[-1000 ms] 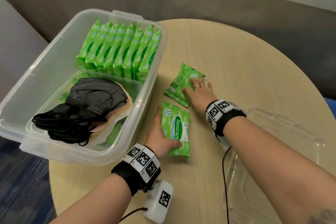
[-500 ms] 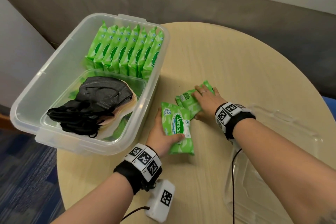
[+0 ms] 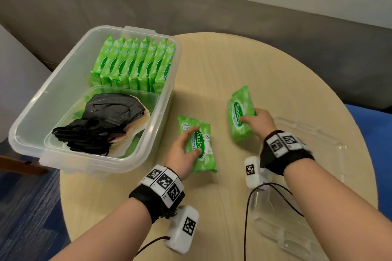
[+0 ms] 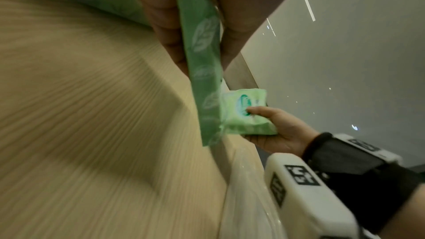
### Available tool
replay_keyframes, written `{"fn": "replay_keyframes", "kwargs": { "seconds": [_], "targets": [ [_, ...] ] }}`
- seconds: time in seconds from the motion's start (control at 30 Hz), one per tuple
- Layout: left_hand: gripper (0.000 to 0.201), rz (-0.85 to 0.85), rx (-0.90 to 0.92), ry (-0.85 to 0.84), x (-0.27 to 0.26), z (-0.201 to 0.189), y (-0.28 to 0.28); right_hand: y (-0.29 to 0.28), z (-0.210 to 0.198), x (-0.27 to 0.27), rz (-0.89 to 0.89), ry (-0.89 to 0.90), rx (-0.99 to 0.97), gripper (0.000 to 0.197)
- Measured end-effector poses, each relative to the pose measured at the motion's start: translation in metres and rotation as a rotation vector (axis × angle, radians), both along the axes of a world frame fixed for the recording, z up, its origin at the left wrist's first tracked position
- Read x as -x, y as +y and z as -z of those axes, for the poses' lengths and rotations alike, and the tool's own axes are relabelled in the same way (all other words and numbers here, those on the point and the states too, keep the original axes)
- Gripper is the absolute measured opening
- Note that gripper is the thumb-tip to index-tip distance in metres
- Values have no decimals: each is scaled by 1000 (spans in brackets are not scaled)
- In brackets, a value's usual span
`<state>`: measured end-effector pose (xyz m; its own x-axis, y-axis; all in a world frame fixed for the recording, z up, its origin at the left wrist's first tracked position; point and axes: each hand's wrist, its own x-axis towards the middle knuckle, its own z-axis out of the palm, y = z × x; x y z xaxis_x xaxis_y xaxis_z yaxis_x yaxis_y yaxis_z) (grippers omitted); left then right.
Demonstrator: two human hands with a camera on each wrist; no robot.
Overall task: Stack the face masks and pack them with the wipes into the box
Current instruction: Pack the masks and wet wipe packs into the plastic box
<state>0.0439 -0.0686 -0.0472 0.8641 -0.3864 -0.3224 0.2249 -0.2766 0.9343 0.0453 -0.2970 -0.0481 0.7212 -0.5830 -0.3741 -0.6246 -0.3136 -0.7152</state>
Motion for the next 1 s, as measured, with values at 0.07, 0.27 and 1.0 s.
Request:
{"fn": "replay_keyframes", "kwargs": {
  "seconds": [0.07, 0.27, 1.0],
  "targets": [
    [48, -23, 13, 38, 4, -5, -7, -2, -16, 20, 163, -259, -354, 23],
    [23, -95, 269, 262, 13, -38, -28, 32, -54, 67, 26, -408, -691, 33],
    [55, 390, 498, -240, 7, -142, 47, 166, -155, 94, -135, -696, -303, 85]
  ]
}}
